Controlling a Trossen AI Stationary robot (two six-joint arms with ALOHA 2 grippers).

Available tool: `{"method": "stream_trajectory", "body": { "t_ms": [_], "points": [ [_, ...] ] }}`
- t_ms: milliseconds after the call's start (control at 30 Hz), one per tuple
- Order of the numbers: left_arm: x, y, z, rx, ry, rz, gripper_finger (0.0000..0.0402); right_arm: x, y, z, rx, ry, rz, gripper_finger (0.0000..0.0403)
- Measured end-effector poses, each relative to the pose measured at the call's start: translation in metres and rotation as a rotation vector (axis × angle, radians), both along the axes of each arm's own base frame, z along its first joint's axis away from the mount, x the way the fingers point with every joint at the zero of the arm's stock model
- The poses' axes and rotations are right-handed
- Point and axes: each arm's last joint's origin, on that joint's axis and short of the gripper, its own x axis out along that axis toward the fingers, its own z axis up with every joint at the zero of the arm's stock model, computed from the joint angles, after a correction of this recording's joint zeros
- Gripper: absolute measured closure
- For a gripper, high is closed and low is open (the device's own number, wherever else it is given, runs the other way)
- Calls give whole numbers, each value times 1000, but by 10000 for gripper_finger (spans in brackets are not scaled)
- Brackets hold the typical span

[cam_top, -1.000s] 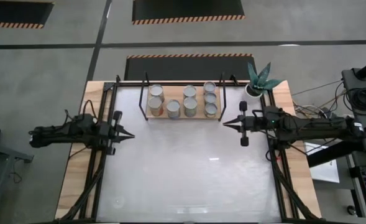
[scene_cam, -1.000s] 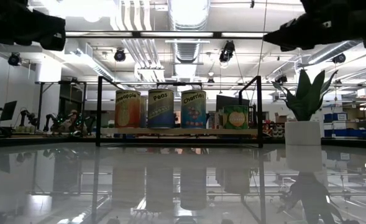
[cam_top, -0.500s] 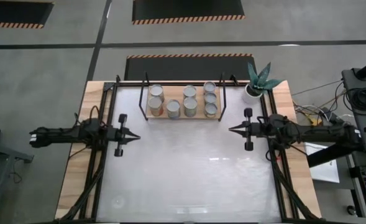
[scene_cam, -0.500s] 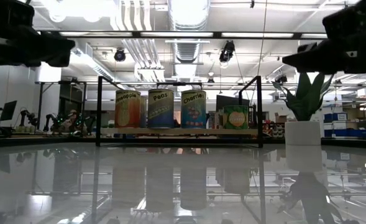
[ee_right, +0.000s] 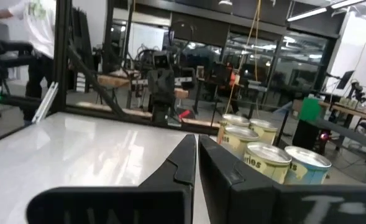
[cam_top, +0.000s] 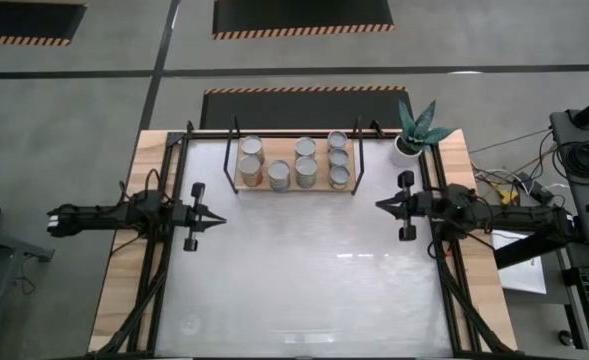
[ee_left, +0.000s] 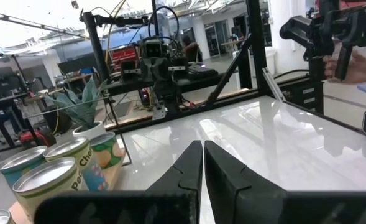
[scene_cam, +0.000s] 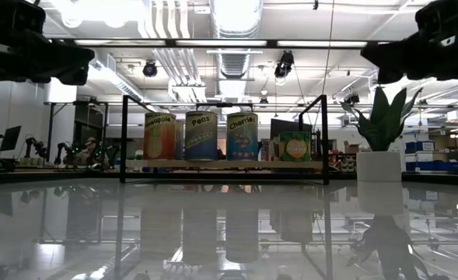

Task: Pick and place cans onto a shelf
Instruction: Return to home position

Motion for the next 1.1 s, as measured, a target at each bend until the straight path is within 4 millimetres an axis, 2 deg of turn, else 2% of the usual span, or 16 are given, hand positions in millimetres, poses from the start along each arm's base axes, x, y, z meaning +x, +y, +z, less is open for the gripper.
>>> {"method": "stream_trajectory", "body": {
  "t_ms": [533,767,900,1100],
  "points": [
    [0,0,0,0,4,0,402,1,0,-2,-33,15,-3,394],
    [0,0,0,0,5,0,402,-10,2,1,-64,-23,-7,394],
    [0,0,0,0,5,-1,402,-17,3,-11,-129,82,-7,394],
    [0,0,0,0,5,0,402,-18,2,-10,-174,72,-37,394]
  ]
}}
